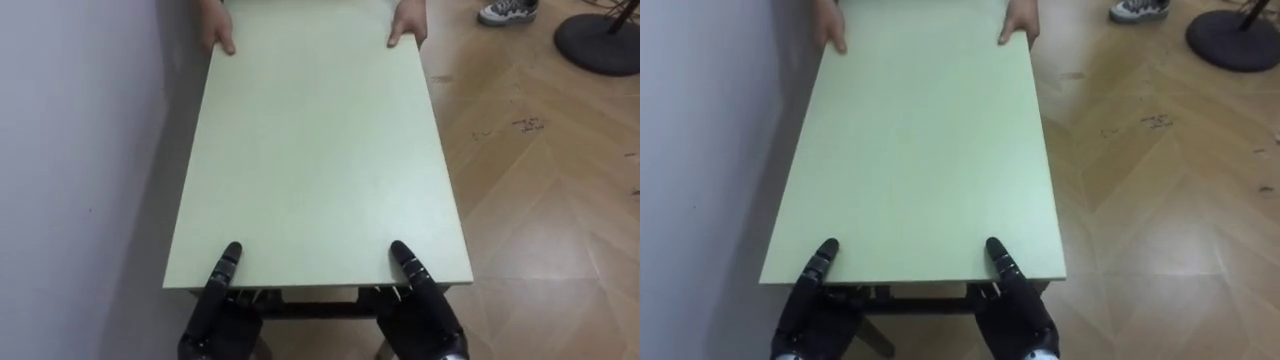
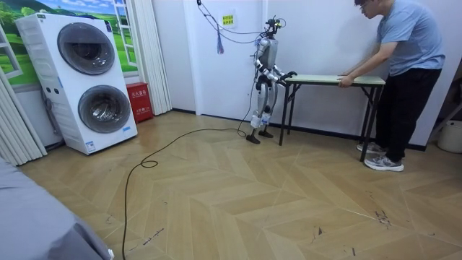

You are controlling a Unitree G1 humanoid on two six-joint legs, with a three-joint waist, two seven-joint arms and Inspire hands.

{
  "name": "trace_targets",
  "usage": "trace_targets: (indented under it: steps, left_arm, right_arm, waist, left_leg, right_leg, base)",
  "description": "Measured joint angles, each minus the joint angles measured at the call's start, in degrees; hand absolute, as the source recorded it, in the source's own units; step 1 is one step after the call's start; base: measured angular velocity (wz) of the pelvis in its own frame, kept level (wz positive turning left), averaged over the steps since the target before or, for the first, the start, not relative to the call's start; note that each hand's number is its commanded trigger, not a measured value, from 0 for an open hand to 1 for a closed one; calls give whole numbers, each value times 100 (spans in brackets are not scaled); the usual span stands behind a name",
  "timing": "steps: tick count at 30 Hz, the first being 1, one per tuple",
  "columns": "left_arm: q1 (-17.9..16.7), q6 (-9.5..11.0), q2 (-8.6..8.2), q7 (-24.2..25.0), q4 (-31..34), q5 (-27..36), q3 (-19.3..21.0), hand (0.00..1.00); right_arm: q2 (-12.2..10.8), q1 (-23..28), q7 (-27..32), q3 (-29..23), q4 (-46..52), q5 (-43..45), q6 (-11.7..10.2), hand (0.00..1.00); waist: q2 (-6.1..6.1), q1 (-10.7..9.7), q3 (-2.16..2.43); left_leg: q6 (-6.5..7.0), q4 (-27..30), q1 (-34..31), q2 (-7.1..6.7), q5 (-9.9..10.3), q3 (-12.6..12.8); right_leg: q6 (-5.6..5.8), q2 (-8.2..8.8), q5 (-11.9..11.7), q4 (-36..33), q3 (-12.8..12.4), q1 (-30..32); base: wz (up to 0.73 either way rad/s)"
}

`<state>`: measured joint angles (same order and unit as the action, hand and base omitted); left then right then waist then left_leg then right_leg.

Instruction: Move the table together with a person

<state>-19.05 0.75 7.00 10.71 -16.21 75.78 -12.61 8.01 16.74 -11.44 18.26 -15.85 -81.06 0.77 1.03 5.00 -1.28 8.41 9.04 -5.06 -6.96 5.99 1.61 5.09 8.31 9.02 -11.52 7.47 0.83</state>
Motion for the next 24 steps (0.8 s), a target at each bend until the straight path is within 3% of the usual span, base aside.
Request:
trace_targets:
  steps: [1,3,4,5,6,9,14,20,24]
  left_arm:
    - [2,0,0,77,-64,0,-1,100]
    - [3,-3,0,109,-91,-3,6,87]
    - [9,-8,0,115,-108,-4,8,74]
    - [12,-20,0,129,-142,-7,10,48]
    - [16,-27,0,135,-165,-9,9,0]
    - [64,-19,25,232,-307,-345,23,0]
    - [135,-8,246,252,-342,-1687,-74,0]
    - [205,-309,250,267,-345,-2309,-394,0]
    - [210,-344,279,405,-345,-2544,-454,0]
  right_arm:
    - [-23,3,-57,-25,-54,18,8,100]
    - [-57,4,-97,-48,-91,47,17,100]
    - [-73,3,-103,-59,-105,59,17,70]
    - [-87,-8,-129,-75,-145,63,20,15]
    - [-95,-14,-137,-85,-168,63,21,0]
    - [-101,-91,-349,-123,-378,69,54,0]
    - [82,-74,-805,-74,-378,558,90,0]
    - [147,-106,-981,-77,-311,814,209,0]
    - [242,-105,-1280,-73,-264,1042,243,0]
  waist:
    - [0,-1,0]
    - [0,0,0]
    - [1,0,1]
    - [1,0,1]
    - [1,0,1]
    - [9,2,8]
    - [25,-79,19]
    - [14,-162,27]
    - [-10,-181,42]
  left_leg:
    - [0,-11,21,0,0,-3]
    - [-1,-40,41,2,1,-11]
    - [-2,-40,42,2,2,-17]
    - [-3,-40,50,2,3,-23]
    - [-5,-40,58,2,4,-26]
    - [-12,-39,71,3,12,-27]
    - [-24,-30,107,13,17,-16]
    - [-26,-29,144,30,17,73]
    - [-37,-26,152,46,24,97]
  right_leg:
    - [0,-1,0,0,3,-17]
    - [0,-9,0,2,8,-31]
    - [0,-11,0,8,8,-40]
    - [0,-14,0,21,11,-57]
    - [0,-16,-1,37,14,-73]
    - [1,-23,-6,91,16,-113]
    - [5,-32,-4,100,2,-188]
    - [5,-31,-4,93,5,-195]
    - [6,-33,-5,92,57,-194]
  base:
    - [0]
    - [0]
    - [0]
    - [0]
    - [0]
    - [0]
    - [0]
    - [-7]
    - [-5]
